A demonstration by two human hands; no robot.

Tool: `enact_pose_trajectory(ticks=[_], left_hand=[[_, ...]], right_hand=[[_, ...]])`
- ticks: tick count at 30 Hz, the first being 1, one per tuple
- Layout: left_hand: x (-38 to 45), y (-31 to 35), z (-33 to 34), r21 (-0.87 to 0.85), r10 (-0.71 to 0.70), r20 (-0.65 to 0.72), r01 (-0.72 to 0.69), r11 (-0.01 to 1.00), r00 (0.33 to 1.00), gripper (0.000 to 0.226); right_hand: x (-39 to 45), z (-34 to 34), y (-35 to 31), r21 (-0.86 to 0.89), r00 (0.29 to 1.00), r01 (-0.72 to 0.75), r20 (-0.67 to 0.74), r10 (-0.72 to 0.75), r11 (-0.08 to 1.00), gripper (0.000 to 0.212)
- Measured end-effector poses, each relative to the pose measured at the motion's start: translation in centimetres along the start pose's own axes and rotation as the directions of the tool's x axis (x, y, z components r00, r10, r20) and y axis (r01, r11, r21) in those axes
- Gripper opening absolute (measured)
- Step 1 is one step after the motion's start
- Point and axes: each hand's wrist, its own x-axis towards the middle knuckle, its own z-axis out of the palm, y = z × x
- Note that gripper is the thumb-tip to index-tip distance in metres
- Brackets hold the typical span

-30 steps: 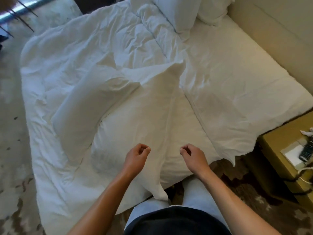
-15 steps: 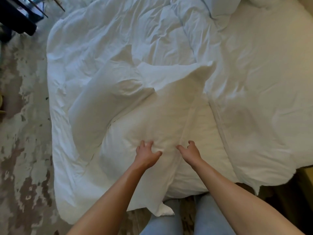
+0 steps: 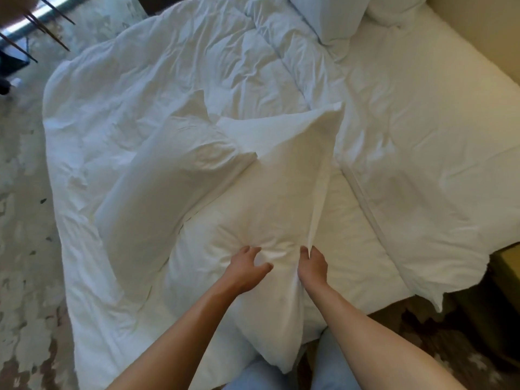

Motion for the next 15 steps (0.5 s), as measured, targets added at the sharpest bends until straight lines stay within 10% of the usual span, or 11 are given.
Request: enact_pose_trajectory(ticks=[15], left_hand=[[-5.3,5.1,-4.6,-0.006,0.311,-0.114,-0.314,0.950,0.944,0.094]], right_hand=[[-8.0,-10.6,-14.4,-0.302,0.838,0.469,-0.144,-0.526,0.830,0.048]])
